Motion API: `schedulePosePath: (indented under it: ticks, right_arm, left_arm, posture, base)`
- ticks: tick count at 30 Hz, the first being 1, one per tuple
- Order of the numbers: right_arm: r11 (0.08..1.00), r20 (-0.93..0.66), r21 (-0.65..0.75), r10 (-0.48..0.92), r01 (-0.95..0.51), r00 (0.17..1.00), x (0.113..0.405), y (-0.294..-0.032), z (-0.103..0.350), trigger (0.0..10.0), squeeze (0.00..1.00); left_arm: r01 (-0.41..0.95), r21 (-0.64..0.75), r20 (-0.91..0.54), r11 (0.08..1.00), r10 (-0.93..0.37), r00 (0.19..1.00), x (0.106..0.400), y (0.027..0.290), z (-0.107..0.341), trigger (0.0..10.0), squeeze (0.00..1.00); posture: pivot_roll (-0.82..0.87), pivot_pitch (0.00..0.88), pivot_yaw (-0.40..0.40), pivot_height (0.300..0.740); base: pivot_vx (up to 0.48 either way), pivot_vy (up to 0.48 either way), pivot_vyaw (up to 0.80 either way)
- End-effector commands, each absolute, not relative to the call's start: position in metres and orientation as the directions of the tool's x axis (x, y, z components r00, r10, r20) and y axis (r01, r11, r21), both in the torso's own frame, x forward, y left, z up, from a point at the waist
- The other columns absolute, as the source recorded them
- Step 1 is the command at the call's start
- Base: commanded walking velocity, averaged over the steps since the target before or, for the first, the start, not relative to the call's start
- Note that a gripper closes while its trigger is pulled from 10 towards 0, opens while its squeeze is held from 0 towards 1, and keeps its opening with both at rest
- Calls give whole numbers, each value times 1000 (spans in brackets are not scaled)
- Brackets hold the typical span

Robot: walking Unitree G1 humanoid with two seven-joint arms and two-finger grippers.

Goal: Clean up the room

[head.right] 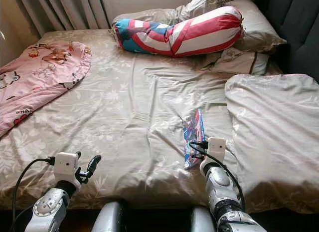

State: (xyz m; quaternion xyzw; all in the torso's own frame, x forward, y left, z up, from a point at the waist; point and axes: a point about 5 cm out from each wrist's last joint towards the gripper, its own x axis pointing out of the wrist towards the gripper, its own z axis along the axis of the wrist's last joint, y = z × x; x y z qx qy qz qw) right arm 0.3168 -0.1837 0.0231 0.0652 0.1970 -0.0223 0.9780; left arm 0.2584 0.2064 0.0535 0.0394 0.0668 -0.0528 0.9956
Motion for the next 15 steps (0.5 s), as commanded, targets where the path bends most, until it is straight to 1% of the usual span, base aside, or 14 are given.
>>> schedulePosePath:
  ticks: [1, 4, 5, 8, 9, 10, 11, 12, 13, 14, 15]
  right_arm:
    - [992, -376, 113, -17, 64, 927, 318, -183, 25, 10000, 0]
    - [992, -373, 110, -18, 63, 928, 319, -183, 26, 10000, 4]
    - [992, -368, 107, -23, 67, 929, 320, -185, 27, 10000, 43]
    - [992, -364, 101, -31, 73, 931, 320, -186, 28, 10000, 47]
    - [993, -361, 94, -38, 77, 932, 321, -188, 29, 10000, 133]
    - [993, -354, 84, -47, 82, 934, 322, -190, 31, 10000, 776]
    - [993, -351, 82, -50, 84, 935, 322, -191, 32, 10000, 776]
    - [993, -349, 75, -57, 88, 935, 323, -192, 32, 10000, 855]
    - [993, -346, 67, -63, 92, 936, 323, -193, 33, 10000, 855]
    - [994, -342, 58, -71, 97, 937, 323, -195, 34, 10000, 890]
    - [994, -339, 51, -77, 100, 938, 324, -196, 34, 10000, 890]
  left_arm:
    - [112, 78, -147, 991, -99, 984, 258, 209, 55, 10000, 0]
    - [111, 77, -147, 991, -99, 984, 258, 209, 55, 10000, 0]
    - [111, 76, -147, 991, -99, 984, 258, 209, 55, 10000, 0]
    - [112, 75, -147, 991, -100, 984, 258, 208, 55, 10000, 0]
    - [112, 75, -147, 991, -100, 984, 258, 208, 55, 10000, 0]
    - [113, 73, -146, 991, -102, 984, 259, 207, 55, 10000, 0]
    - [114, 73, -146, 991, -102, 984, 259, 207, 56, 10000, 0]
    - [114, 73, -146, 991, -103, 984, 259, 207, 56, 10000, 0]
    - [115, 73, -146, 991, -103, 984, 259, 206, 56, 10000, 0]
    - [115, 73, -148, 991, -103, 984, 259, 206, 55, 10000, 0]
    - [115, 73, -149, 991, -103, 983, 259, 206, 55, 10000, 0]
  posture:
    - [-13, 101, 75, 618]
    - [-13, 101, 75, 618]
    - [-12, 102, 75, 618]
    - [-12, 102, 75, 618]
    - [-12, 102, 75, 618]
    - [-12, 102, 75, 618]
    - [-12, 102, 75, 618]
    - [-12, 102, 75, 618]
    - [-12, 102, 75, 618]
    - [-12, 102, 74, 618]
    - [-12, 102, 74, 618]
  base:
    - [0, 0, 0]
    - [0, 0, 0]
    - [0, 0, 0]
    - [0, 0, 0]
    - [0, 0, 0]
    - [0, 0, 0]
    - [0, 0, 0]
    - [0, 0, 0]
    - [0, 0, 0]
    - [0, 0, 0]
    - [0, 0, 0]
